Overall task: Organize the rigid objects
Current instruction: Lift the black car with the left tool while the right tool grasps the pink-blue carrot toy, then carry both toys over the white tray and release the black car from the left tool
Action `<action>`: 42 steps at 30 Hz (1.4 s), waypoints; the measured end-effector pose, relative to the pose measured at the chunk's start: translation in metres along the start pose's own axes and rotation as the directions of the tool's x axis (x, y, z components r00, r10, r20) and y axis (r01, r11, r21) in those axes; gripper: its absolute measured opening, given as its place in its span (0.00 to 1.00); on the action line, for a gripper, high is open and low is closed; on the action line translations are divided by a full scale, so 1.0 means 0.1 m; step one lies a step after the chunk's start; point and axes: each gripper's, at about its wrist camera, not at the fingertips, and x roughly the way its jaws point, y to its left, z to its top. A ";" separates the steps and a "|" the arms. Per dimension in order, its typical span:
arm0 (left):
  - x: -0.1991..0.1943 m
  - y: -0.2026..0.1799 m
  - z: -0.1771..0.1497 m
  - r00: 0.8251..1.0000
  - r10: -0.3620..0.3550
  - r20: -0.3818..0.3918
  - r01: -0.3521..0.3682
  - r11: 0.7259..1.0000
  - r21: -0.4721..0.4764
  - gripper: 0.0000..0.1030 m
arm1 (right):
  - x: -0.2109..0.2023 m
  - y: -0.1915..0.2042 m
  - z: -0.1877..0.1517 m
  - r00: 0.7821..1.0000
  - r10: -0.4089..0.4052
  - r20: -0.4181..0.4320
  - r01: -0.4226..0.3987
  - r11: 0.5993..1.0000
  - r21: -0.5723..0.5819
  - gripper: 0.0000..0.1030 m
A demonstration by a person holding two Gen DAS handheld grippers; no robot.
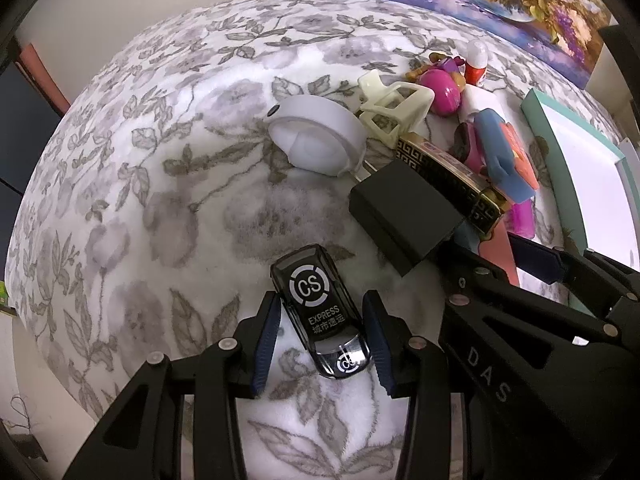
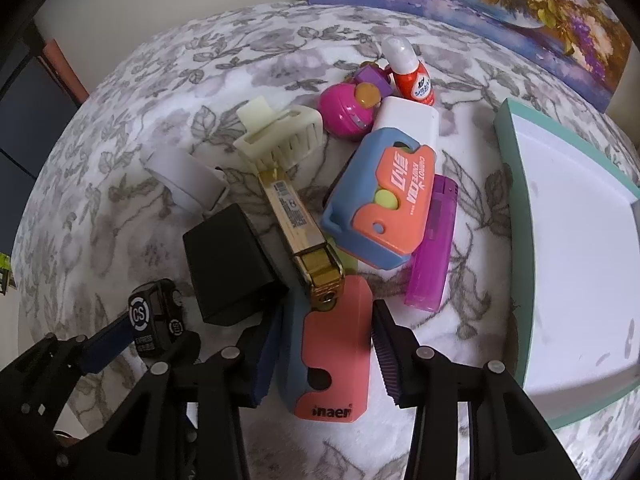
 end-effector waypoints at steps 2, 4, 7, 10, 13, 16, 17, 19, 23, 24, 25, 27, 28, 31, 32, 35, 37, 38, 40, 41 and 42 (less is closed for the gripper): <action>-0.01 -0.01 -0.01 1.000 -0.002 0.001 0.002 1.000 0.004 0.41 | 0.00 -0.01 -0.01 1.000 0.008 0.001 -0.008 1.000 0.002 0.45; -0.03 -0.01 -0.02 1.000 0.000 0.002 0.000 1.000 0.008 0.40 | -0.02 -0.06 -0.05 1.000 0.021 0.001 -0.021 1.000 0.010 0.45; -0.09 -0.05 -0.05 1.000 0.011 0.009 -0.011 1.000 0.024 0.37 | -0.06 -0.16 -0.10 0.999 0.045 -0.004 -0.045 0.998 0.034 0.45; -0.14 -0.05 -0.07 1.000 0.028 0.012 -0.028 0.999 0.027 0.36 | -0.08 -0.25 -0.13 0.997 0.076 -0.010 -0.075 0.995 0.066 0.45; -0.19 -0.03 -0.09 0.999 0.044 0.014 -0.044 0.999 0.017 0.36 | -0.13 -0.35 -0.17 0.995 0.098 -0.011 -0.096 0.991 0.094 0.44; -0.22 -0.01 -0.10 0.999 0.047 0.016 -0.048 0.999 0.009 0.36 | -0.20 -0.44 -0.21 0.994 0.108 -0.006 -0.107 0.989 0.103 0.44; -0.25 -0.02 -0.10 0.999 0.045 0.019 -0.046 0.999 0.008 0.36 | -0.24 -0.48 -0.24 0.994 0.111 -0.003 -0.110 0.988 0.104 0.44; -0.30 -0.05 -0.10 0.999 0.040 0.022 -0.040 0.999 0.006 0.36 | -0.32 -0.48 -0.27 0.994 0.112 0.006 -0.112 0.987 0.111 0.44; -0.37 -0.09 -0.09 0.998 0.048 0.031 -0.049 0.999 0.011 0.36 | -0.45 -0.53 -0.33 0.991 0.134 0.019 -0.135 0.983 0.123 0.44; -0.40 -0.12 -0.07 0.998 0.055 0.033 -0.055 0.998 0.012 0.36 | -0.46 -0.54 -0.34 0.990 0.136 0.021 -0.138 0.983 0.124 0.44; -0.41 -0.12 -0.09 0.998 0.055 0.036 -0.055 0.998 0.010 0.36 | -0.48 -0.55 -0.35 0.990 0.141 0.026 -0.143 0.981 0.128 0.44; -0.46 -0.13 -0.08 0.998 0.055 0.043 -0.055 0.998 0.004 0.36 | -0.54 -0.57 -0.36 0.987 0.155 0.040 -0.159 0.978 0.138 0.44; -0.51 -0.12 -0.08 0.997 0.055 0.051 -0.055 0.998 -0.001 0.36 | -0.58 -0.59 -0.38 0.986 0.160 0.049 -0.166 0.976 0.140 0.44; -0.63 -0.13 -0.06 0.996 0.056 0.072 -0.055 0.998 -0.006 0.36 | -0.70 -0.61 -0.39 0.981 0.176 0.079 -0.186 0.973 0.139 0.44; -0.66 -0.15 -0.05 0.995 0.055 0.079 -0.055 0.998 -0.005 0.36 | -0.73 -0.62 -0.39 0.979 0.184 0.089 -0.195 0.970 0.142 0.44; -0.80 -0.19 -0.01 0.994 0.047 0.103 -0.047 0.999 -0.001 0.36 | -0.86 -0.65 -0.39 0.971 0.202 0.128 -0.220 0.965 0.145 0.44; -0.89 -0.22 0.04 0.993 0.036 0.112 -0.036 0.999 -0.002 0.36 | -0.96 -0.69 -0.38 0.963 0.218 0.160 -0.242 0.958 0.151 0.44; -0.92 -0.24 0.06 0.992 0.029 0.119 -0.029 1.000 0.000 0.36 | -1.01 -0.72 -0.37 0.958 0.227 0.175 -0.255 0.954 0.160 0.44; -1.01 -0.31 0.13 0.991 0.026 0.133 -0.028 0.999 0.015 0.36 | -1.10 -0.79 -0.33 0.952 0.221 0.213 -0.260 0.949 0.176 0.44; -1.04 -0.34 0.16 0.990 0.028 0.140 -0.032 0.999 0.024 0.36 | -1.14 -0.81 -0.33 0.951 0.207 0.228 -0.250 0.951 0.180 0.44; -1.09 -0.41 0.21 0.988 0.030 0.151 -0.035 0.999 0.034 0.36 | -1.18 -0.86 -0.32 0.951 0.193 0.241 -0.241 0.952 0.187 0.44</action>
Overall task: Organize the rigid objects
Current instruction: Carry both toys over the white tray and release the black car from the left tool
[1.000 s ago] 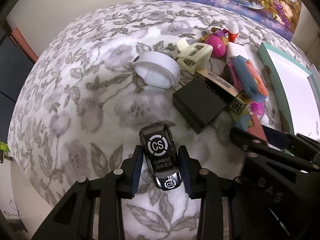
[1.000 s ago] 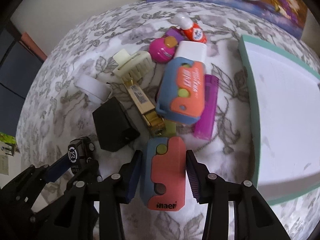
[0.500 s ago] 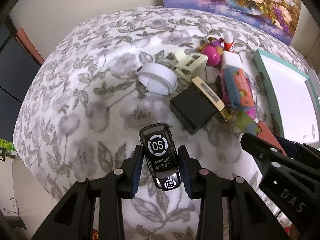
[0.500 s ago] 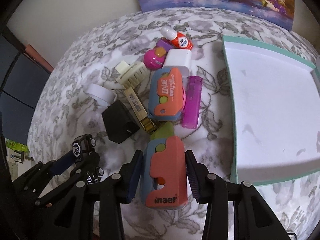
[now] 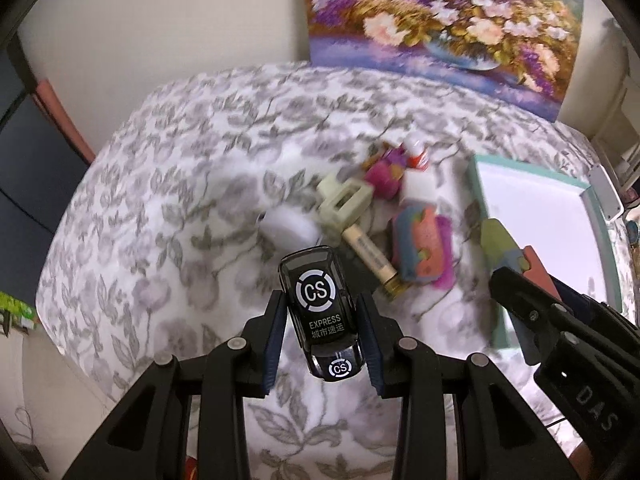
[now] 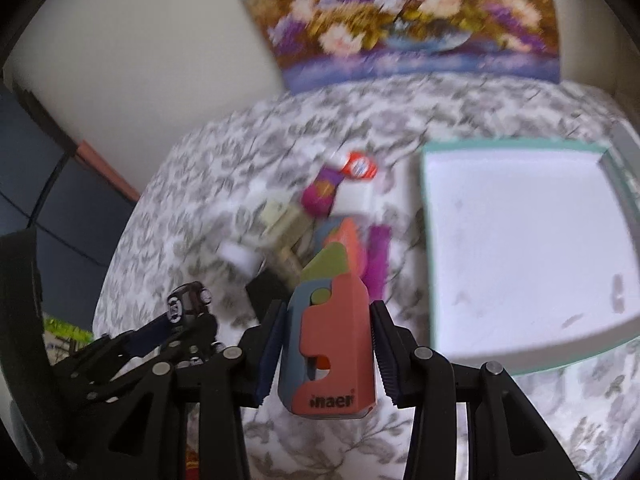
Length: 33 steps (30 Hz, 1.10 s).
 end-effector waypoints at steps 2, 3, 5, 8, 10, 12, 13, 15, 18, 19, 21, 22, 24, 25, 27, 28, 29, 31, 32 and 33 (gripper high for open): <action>-0.05 -0.09 0.08 1.000 -0.009 0.011 0.009 1.000 0.007 0.36 | -0.08 -0.10 0.07 0.999 -0.033 0.030 0.033 0.999 0.023 0.44; -0.06 -0.16 0.15 1.000 -0.012 0.015 0.012 1.000 0.004 0.36 | -0.10 -0.15 0.10 0.998 -0.045 0.037 0.044 0.998 0.036 0.44; -0.09 -0.26 0.24 1.000 -0.004 0.022 0.004 1.000 -0.006 0.36 | -0.15 -0.31 0.16 0.994 -0.091 0.052 0.087 0.993 0.075 0.44; -0.10 -0.46 0.37 0.999 -0.025 0.027 0.025 1.000 -0.010 0.36 | -0.20 -0.54 0.24 0.985 -0.164 0.054 0.156 0.980 0.119 0.44; -0.11 -0.66 0.45 0.999 -0.032 0.033 0.032 0.999 0.015 0.36 | -0.22 -0.69 0.29 0.978 -0.200 0.057 0.190 0.970 0.149 0.44; -0.11 -0.86 0.52 0.998 -0.049 0.041 0.047 0.998 0.042 0.36 | -0.26 -0.83 0.33 0.972 -0.227 0.061 0.213 0.960 0.181 0.44; -0.12 -0.94 0.54 0.997 -0.059 0.043 0.057 0.997 0.049 0.36 | -0.28 -0.92 0.35 0.969 -0.238 0.064 0.221 0.954 0.204 0.44; -0.12 -1.09 0.59 0.995 -0.089 0.047 0.086 0.995 0.047 0.36 | -0.31 -1.06 0.38 0.966 -0.248 0.069 0.226 0.945 0.236 0.44; -0.05 -1.34 0.66 0.993 -0.112 0.044 0.110 0.993 0.052 0.36 | -0.37 -1.31 0.41 0.960 -0.271 0.068 0.240 0.924 0.297 0.44; -0.02 -1.40 0.67 0.992 -0.117 0.042 0.115 0.992 0.057 0.36 | -0.39 -1.43 0.40 0.960 -0.274 0.063 0.240 0.915 0.326 0.44; 0.05 -1.54 0.68 0.991 -0.128 0.029 0.126 0.990 0.064 0.36 | -0.40 -1.60 0.39 0.957 -0.283 0.057 0.243 0.897 0.370 0.44; 0.09 -1.61 0.69 0.991 -0.135 0.021 0.133 0.989 0.066 0.36 | -0.42 -1.70 0.39 0.953 -0.298 0.051 0.256 0.885 0.389 0.44; 0.18 -1.75 0.70 0.990 -0.141 0.004 0.141 0.987 0.078 0.36 | -0.45 -1.85 0.39 0.942 -0.332 0.045 0.286 0.867 0.408 0.44; 0.22 -1.80 0.70 0.990 -0.142 0.001 0.142 0.986 0.084 0.36 | -0.46 -1.92 0.39 0.936 -0.350 0.044 0.302 0.859 0.413 0.44; 0.29 -1.91 0.70 0.990 -0.141 0.002 0.140 0.984 0.108 0.36 | -0.50 -2.03 0.38 0.921 -0.387 0.040 0.334 0.840 0.427 0.44; 0.33 -1.97 0.68 0.989 -0.146 0.004 0.145 0.981 0.126 0.36 | -0.53 -2.09 0.36 0.910 -0.413 0.036 0.358 0.827 0.434 0.44; 0.37 -2.01 0.66 0.988 -0.152 -0.001 0.151 0.979 0.139 0.36 | -0.55 -2.13 0.36 0.901 -0.432 0.035 0.374 0.817 0.439 0.44; 0.46 -2.08 0.62 0.988 -0.157 -0.016 0.157 0.974 0.161 0.36 | -0.58 -2.19 0.35 0.893 -0.448 0.036 0.386 0.806 0.448 0.44; 0.49 -2.09 0.61 0.987 -0.156 -0.023 0.158 0.973 0.168 0.36 | -0.58 -2.22 0.35 0.892 -0.451 0.035 0.389 0.804 0.451 0.44; 0.52 -2.11 0.59 0.987 -0.158 -0.029 0.161 0.971 0.174 0.36 | -0.58 -2.24 0.34 0.890 -0.455 0.032 0.393 0.801 0.452 0.44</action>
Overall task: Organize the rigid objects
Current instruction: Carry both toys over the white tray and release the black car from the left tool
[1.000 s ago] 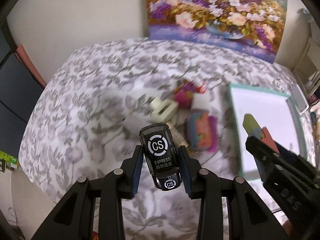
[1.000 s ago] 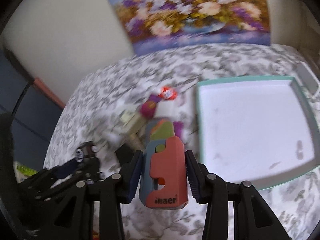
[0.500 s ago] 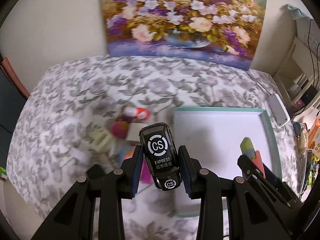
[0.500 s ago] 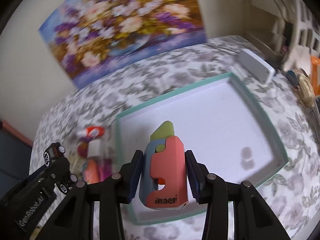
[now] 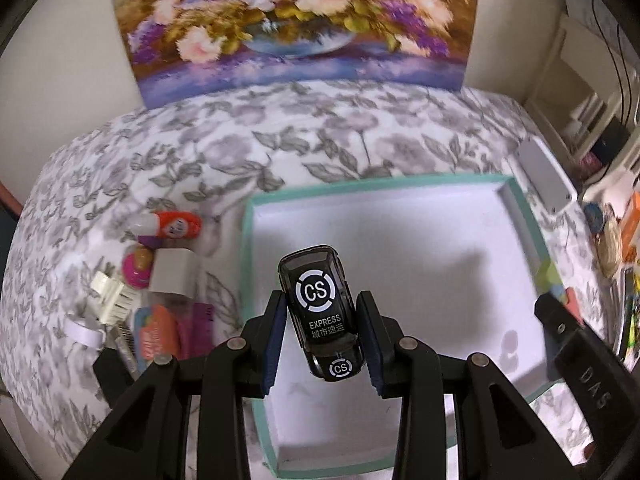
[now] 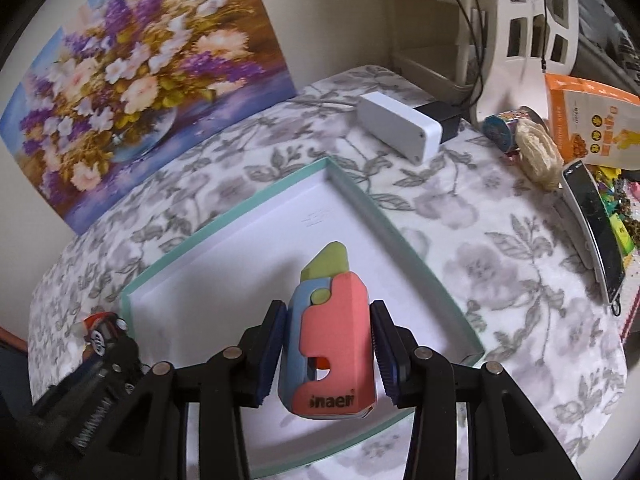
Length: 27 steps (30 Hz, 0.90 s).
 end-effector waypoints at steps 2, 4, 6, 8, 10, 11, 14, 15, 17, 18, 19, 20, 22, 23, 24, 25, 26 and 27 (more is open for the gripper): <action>0.05 -0.01 -0.03 1.000 -0.012 -0.007 0.012 1.000 0.005 0.37 | 0.06 -0.03 -0.01 1.000 -0.014 -0.015 0.014 1.000 0.001 0.44; 0.10 -0.02 -0.06 1.000 -0.022 -0.013 0.022 1.000 0.005 0.37 | 0.15 -0.04 -0.04 0.999 -0.015 -0.052 0.016 1.000 0.007 0.44; 0.14 -0.02 -0.08 0.999 -0.029 -0.018 0.029 1.000 0.007 0.37 | 0.23 -0.03 -0.09 0.997 -0.018 -0.079 0.019 1.000 0.000 0.44; 0.17 -0.02 -0.09 0.999 -0.025 -0.025 0.025 1.000 0.008 0.37 | 0.31 0.00 -0.15 0.994 -0.031 -0.104 0.030 0.999 -0.018 0.44; 0.21 -0.01 -0.10 0.999 -0.024 -0.033 0.024 1.000 0.006 0.37 | 0.35 0.01 -0.19 0.992 -0.035 -0.120 0.032 0.999 -0.025 0.44; 0.22 -0.01 -0.10 0.999 -0.025 -0.037 0.025 1.000 0.005 0.37 | 0.35 0.02 -0.21 0.992 -0.036 -0.122 0.033 0.999 -0.027 0.44; 0.25 -0.01 -0.12 0.998 -0.028 -0.048 0.029 1.000 0.007 0.37 | 0.37 0.03 -0.23 0.991 -0.044 -0.126 0.041 0.999 -0.031 0.44; 0.26 0.00 -0.12 0.998 -0.027 -0.052 0.028 1.000 0.008 0.37 | 0.38 0.03 -0.24 0.991 -0.045 -0.128 0.041 0.999 -0.031 0.44; 0.27 0.01 -0.13 0.998 -0.025 -0.058 0.025 1.000 0.004 0.37 | 0.39 0.02 -0.25 0.990 -0.045 -0.134 0.042 0.999 -0.031 0.44; 0.27 0.01 -0.13 0.998 -0.025 -0.060 0.025 1.000 0.002 0.37 | 0.39 0.02 -0.25 0.990 -0.046 -0.137 0.042 0.999 -0.031 0.44; 0.27 0.02 -0.13 0.998 -0.025 -0.062 0.025 1.000 -0.001 0.37 | 0.39 0.02 -0.25 0.989 -0.047 -0.139 0.043 0.999 -0.032 0.44; 0.27 0.03 -0.13 0.998 -0.025 -0.061 0.024 1.000 -0.004 0.37 | 0.39 0.02 -0.25 0.989 -0.048 -0.139 0.044 0.999 -0.031 0.44; 0.26 0.05 -0.12 0.998 -0.025 -0.057 0.025 1.000 -0.009 0.37 | 0.38 0.02 -0.24 0.989 -0.046 -0.139 0.043 0.999 -0.026 0.44; 0.25 0.05 -0.12 0.998 -0.026 -0.056 0.025 1.000 -0.010 0.37 | 0.38 0.02 -0.24 0.989 -0.045 -0.138 0.042 0.999 -0.026 0.44; 0.25 0.06 -0.12 0.998 -0.026 -0.056 0.025 1.000 -0.012 0.37 | 0.37 0.03 -0.24 0.990 -0.049 -0.135 0.045 0.999 -0.031 0.44; 0.25 0.06 -0.12 0.998 -0.026 -0.056 0.025 1.000 -0.013 0.38 | 0.38 0.03 -0.23 0.989 -0.052 -0.135 0.048 0.998 -0.035 0.44; 0.24 0.07 -0.12 0.998 -0.025 -0.056 0.025 1.000 -0.014 0.42 | 0.38 0.04 -0.24 0.989 -0.053 -0.137 0.048 0.998 -0.037 0.44; 0.24 0.07 -0.12 0.998 -0.024 -0.056 0.024 1.000 -0.016 0.46 | 0.38 0.04 -0.24 0.989 -0.050 -0.140 0.046 0.998 -0.037 0.44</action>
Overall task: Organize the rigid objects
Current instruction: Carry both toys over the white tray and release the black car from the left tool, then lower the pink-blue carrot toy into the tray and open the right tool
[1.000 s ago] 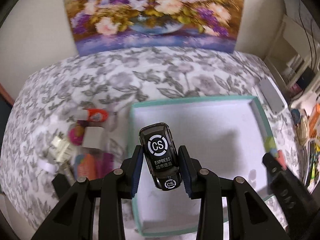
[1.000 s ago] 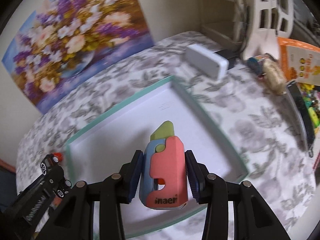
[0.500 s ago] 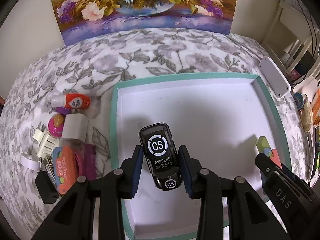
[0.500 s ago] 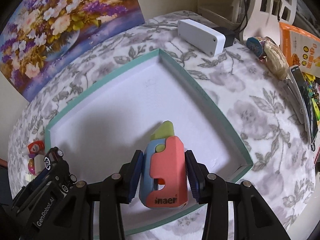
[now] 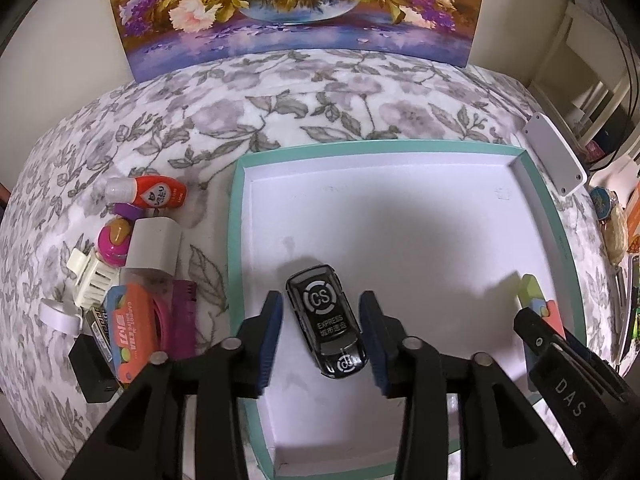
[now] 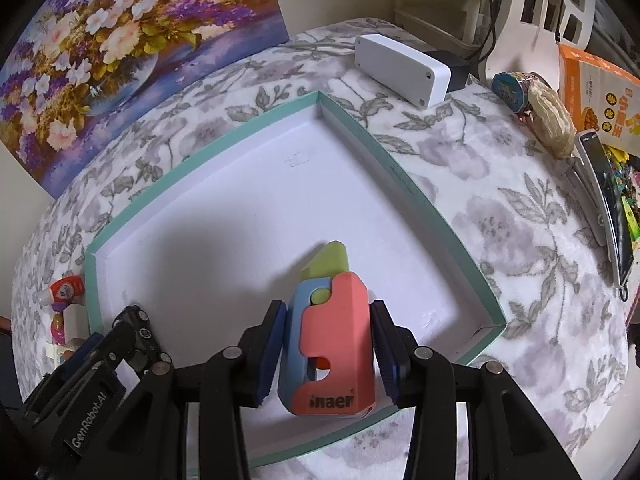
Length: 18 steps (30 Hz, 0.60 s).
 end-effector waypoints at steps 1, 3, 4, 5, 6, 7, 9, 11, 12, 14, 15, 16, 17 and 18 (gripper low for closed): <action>-0.01 0.01 0.00 1.000 -0.002 0.001 0.002 1.000 -0.004 0.50 | 0.00 0.00 0.00 1.000 0.002 -0.003 -0.002 1.000 -0.001 0.44; -0.02 0.03 0.01 1.000 -0.008 0.002 0.008 1.000 -0.013 0.53 | 0.00 0.01 -0.01 1.000 -0.004 -0.003 0.004 1.000 -0.008 0.44; -0.02 0.04 0.01 1.000 -0.009 0.004 0.009 1.000 -0.018 0.55 | 0.00 0.02 -0.01 1.000 -0.006 -0.002 0.006 1.000 -0.012 0.45; -0.03 0.04 0.02 1.000 -0.007 0.005 0.007 1.000 -0.023 0.60 | 0.00 0.02 -0.01 1.000 -0.005 -0.002 0.005 1.000 -0.013 0.45; -0.04 0.05 0.02 1.000 -0.006 0.008 0.006 1.000 -0.027 0.62 | 0.00 0.02 -0.01 1.000 -0.003 -0.003 0.003 1.000 -0.013 0.45; -0.05 0.07 0.03 1.000 -0.006 0.012 0.006 0.999 -0.032 0.64 | 0.00 0.02 -0.01 1.000 0.001 -0.001 -0.001 1.000 -0.012 0.45; -0.05 0.10 0.03 1.000 -0.007 0.011 0.008 0.999 -0.042 0.65 | -0.02 0.03 -0.01 1.000 0.002 0.004 -0.002 1.000 -0.016 0.45; -0.04 0.13 0.03 1.000 -0.006 0.006 0.007 0.999 -0.054 0.66 | -0.03 0.05 -0.01 1.000 0.000 0.009 0.000 1.000 -0.022 0.45; -0.03 0.15 0.04 1.000 -0.002 0.000 0.002 0.998 -0.062 0.67 | -0.03 0.06 -0.01 1.000 0.000 0.009 0.001 1.000 -0.025 0.45; -0.02 0.19 0.04 1.000 0.006 -0.007 -0.006 0.997 -0.075 0.78 | -0.03 0.07 -0.01 1.000 -0.005 0.009 0.005 1.000 -0.030 0.45; -0.02 0.22 0.04 1.000 0.014 -0.008 -0.015 0.996 -0.087 0.80 | -0.03 0.07 -0.01 1.000 -0.006 0.008 0.006 0.999 -0.032 0.45; -0.02 0.25 0.04 1.000 0.023 -0.008 -0.024 0.995 -0.096 0.80 | -0.02 0.07 -0.01 1.000 -0.006 0.007 0.006 0.999 -0.032 0.46; -0.02 0.28 0.04 0.999 0.033 -0.008 -0.034 0.994 -0.104 0.80 | -0.02 0.07 -0.01 1.000 -0.007 0.006 0.007 0.999 -0.032 0.50; -0.03 0.31 0.04 0.999 0.043 -0.005 -0.043 0.993 -0.113 0.80 | -0.02 0.07 -0.01 1.000 -0.009 0.006 0.009 0.999 -0.032 0.52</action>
